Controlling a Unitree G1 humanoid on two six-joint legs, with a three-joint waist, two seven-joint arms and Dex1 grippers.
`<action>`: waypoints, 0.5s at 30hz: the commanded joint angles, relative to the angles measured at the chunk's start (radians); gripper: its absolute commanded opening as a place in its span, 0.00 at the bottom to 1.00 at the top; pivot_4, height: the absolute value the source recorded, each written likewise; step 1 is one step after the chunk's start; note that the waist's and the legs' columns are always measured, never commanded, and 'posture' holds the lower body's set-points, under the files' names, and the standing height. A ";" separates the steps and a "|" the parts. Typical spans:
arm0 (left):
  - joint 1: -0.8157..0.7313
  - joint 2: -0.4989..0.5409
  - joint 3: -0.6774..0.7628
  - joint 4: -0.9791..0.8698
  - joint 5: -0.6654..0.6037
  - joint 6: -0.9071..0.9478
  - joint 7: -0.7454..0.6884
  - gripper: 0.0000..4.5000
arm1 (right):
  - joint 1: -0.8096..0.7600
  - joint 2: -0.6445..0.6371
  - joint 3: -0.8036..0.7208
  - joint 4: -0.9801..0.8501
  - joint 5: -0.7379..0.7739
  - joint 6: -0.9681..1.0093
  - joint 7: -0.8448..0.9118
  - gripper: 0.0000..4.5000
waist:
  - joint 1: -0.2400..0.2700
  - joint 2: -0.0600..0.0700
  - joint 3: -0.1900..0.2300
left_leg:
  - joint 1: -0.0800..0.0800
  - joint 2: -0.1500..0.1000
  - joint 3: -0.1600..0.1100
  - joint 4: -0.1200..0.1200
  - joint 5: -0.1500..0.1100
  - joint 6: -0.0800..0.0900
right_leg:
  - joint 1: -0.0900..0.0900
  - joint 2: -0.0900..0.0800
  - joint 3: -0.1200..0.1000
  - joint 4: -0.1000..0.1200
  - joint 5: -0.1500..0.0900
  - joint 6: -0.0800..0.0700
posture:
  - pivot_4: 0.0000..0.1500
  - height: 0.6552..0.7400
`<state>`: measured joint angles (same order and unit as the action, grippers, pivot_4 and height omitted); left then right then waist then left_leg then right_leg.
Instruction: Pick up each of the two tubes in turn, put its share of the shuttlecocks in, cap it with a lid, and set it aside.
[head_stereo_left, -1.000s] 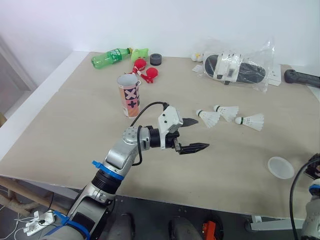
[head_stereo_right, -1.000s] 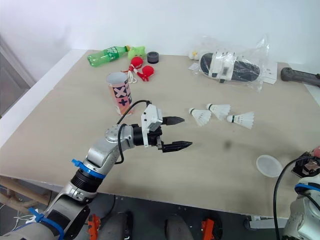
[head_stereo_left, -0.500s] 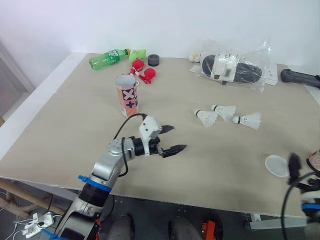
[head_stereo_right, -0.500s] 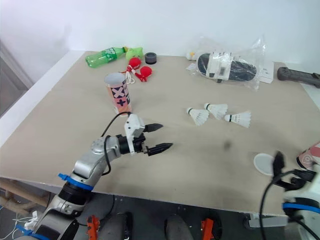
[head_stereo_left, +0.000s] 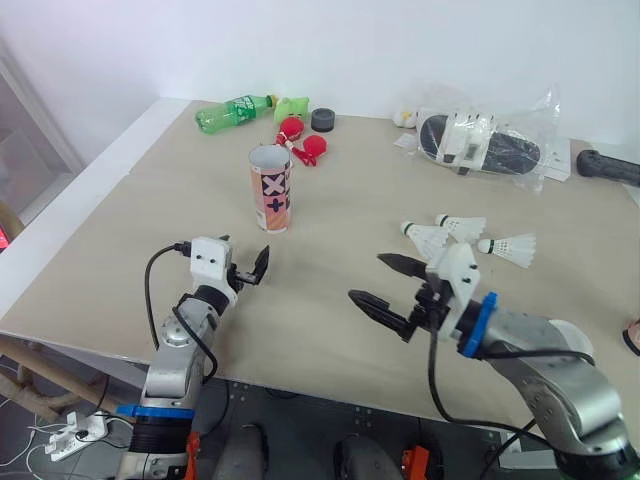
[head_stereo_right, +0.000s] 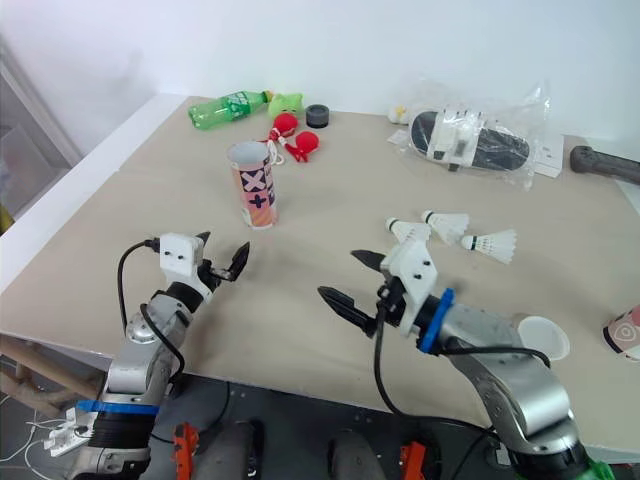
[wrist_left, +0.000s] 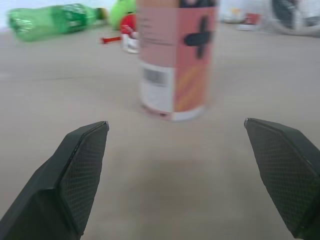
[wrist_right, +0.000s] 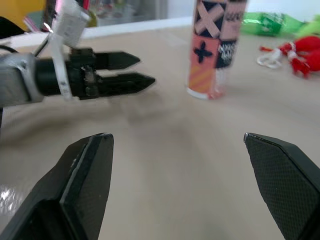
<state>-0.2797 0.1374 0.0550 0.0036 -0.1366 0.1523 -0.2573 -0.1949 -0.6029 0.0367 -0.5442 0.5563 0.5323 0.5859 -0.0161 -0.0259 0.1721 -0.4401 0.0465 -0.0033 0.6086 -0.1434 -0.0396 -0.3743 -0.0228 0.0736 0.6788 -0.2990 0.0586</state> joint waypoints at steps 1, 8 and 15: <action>-0.069 0.006 0.019 0.108 -0.002 -0.034 0.005 1.00 | -0.053 0.050 0.016 0.037 -0.008 -0.012 0.000 0.99 | 0.000 -0.001 0.000 | 0.000 0.000 0.000 0.000 0.000 0.000 | 0.000 0.000 0.000 0.000 0.000 0.000 | 1.00 1.00; -0.262 0.042 0.014 0.414 -0.003 -0.120 -0.084 1.00 | -0.075 0.099 0.047 0.063 -0.053 -0.022 0.002 0.99 | -0.004 -0.001 0.001 | -0.001 0.000 -0.001 -0.001 0.000 0.000 | 0.000 0.000 -0.001 0.000 0.001 -0.002 | 1.00 1.00; -0.419 0.061 0.012 0.669 0.005 -0.214 -0.148 1.00 | -0.069 0.113 0.046 0.061 -0.082 -0.026 0.003 0.99 | -0.005 -0.003 0.001 | -0.001 0.000 -0.002 0.000 0.001 -0.001 | -0.001 0.001 -0.002 0.000 0.003 -0.003 | 1.00 1.00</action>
<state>-0.6727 0.1864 0.0573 0.6486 -0.1354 -0.0222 -0.3893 -0.2530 -0.4942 0.0852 -0.4631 0.4790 0.5254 0.5859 -0.0208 -0.0284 0.1736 -0.4414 0.0464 -0.0058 0.6080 -0.1423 -0.0411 -0.3749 -0.0217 0.0712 0.6787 -0.2964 0.0555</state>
